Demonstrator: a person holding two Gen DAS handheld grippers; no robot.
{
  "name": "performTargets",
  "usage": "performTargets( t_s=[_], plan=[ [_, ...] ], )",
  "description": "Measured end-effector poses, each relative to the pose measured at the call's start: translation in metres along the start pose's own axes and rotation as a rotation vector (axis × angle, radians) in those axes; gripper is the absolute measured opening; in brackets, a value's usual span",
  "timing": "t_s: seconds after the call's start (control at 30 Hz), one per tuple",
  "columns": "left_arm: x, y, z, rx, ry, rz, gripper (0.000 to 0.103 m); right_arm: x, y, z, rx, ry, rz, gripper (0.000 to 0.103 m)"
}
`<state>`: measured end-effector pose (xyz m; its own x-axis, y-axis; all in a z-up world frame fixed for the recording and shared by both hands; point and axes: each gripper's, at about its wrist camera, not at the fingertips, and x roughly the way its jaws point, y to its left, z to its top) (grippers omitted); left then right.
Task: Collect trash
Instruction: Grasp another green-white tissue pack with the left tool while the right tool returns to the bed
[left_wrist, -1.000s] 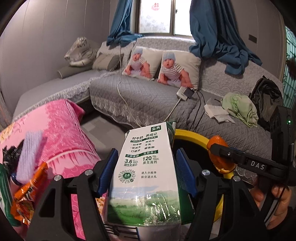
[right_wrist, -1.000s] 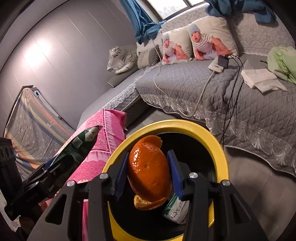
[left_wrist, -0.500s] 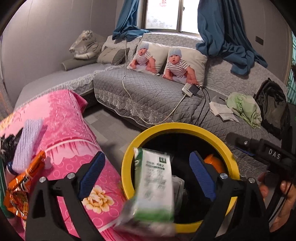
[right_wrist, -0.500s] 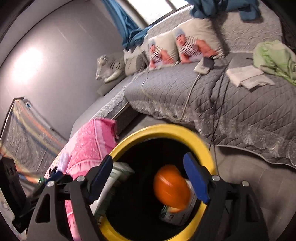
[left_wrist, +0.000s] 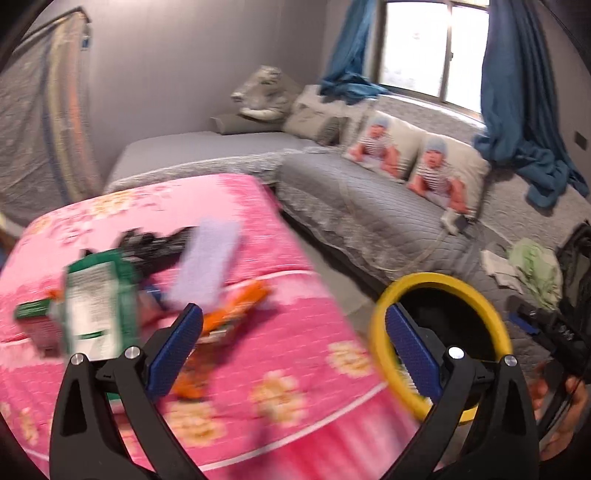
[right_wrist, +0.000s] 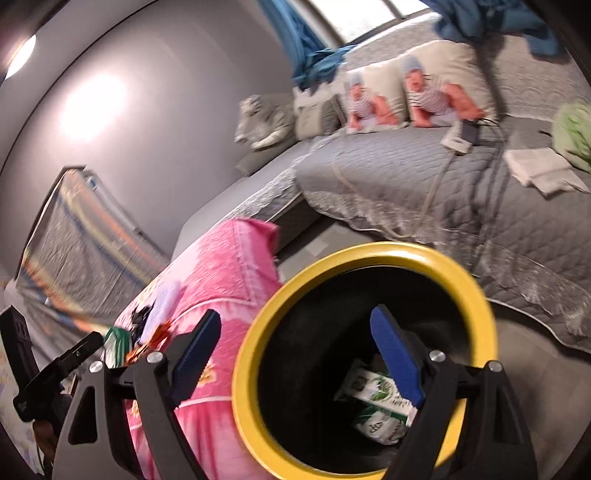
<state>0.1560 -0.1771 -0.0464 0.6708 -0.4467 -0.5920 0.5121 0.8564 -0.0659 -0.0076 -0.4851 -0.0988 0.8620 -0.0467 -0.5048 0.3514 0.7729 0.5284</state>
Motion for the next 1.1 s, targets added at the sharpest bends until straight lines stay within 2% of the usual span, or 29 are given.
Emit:
performTargets(
  t_s=[0.07, 0.17, 0.27, 0.37, 0.5, 0.77, 1.1],
  plan=[
    [-0.012, 0.033, -0.007, -0.025, 0.009, 0.1, 0.095, 0.005, 0.01, -0.002, -0.026, 0.013, 0.01, 0.081],
    [-0.027, 0.077, -0.023, -0.056, 0.028, 0.201, 0.095, 0.014, 0.022, -0.005, -0.054, 0.034, 0.029, 0.081],
    [-0.027, 0.106, -0.037, -0.061, 0.091, 0.277, 0.095, 0.022, 0.034, -0.008, -0.084, 0.05, 0.044, 0.081],
    [-0.025, 0.127, -0.042, -0.129, 0.123, 0.282, 0.095, 0.03, 0.044, -0.01, -0.107, 0.062, 0.048, 0.081],
    [-0.019, 0.145, -0.041, -0.2, 0.145, 0.243, 0.095, 0.036, 0.054, -0.014, -0.124, 0.079, 0.062, 0.081],
    [0.012, 0.131, -0.037, -0.143, 0.185, 0.206, 0.095, 0.043, 0.055, -0.019, -0.123, 0.101, 0.078, 0.082],
    [0.055, 0.142, -0.031, -0.157, 0.252, 0.299, 0.095, 0.048, 0.055, -0.022, -0.13, 0.115, 0.099, 0.082]
  ],
)
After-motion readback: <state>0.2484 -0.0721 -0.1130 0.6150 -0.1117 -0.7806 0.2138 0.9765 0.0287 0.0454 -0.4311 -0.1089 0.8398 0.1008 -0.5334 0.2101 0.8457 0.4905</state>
